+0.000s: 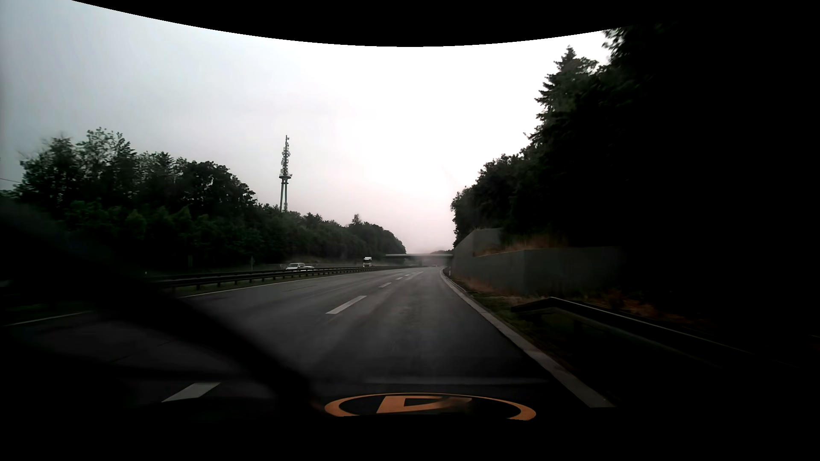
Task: Follow the waypoints while adhering to traffic rules and regulations
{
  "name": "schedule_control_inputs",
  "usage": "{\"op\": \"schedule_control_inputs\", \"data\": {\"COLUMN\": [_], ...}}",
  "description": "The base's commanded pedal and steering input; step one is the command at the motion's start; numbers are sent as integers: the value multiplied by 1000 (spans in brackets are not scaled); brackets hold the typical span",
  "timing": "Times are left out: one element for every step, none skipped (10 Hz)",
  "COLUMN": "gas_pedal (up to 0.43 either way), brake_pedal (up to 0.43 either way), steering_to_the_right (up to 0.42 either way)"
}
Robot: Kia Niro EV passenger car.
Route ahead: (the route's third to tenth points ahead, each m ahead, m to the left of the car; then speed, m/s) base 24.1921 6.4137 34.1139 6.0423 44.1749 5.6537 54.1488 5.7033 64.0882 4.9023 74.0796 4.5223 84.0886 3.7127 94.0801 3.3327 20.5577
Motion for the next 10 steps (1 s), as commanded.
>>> {"op": "schedule_control_inputs", "data": {"gas_pedal": [118, 118, 118, 118, 118, 130, 130, 130, 130, 130], "brake_pedal": [0, 0, 0, 0, 0, 0, 0, 0, 0, 0], "steering_to_the_right": [4, 4, 4, 4, 3, 3, 3, 3, 3, 3]}}
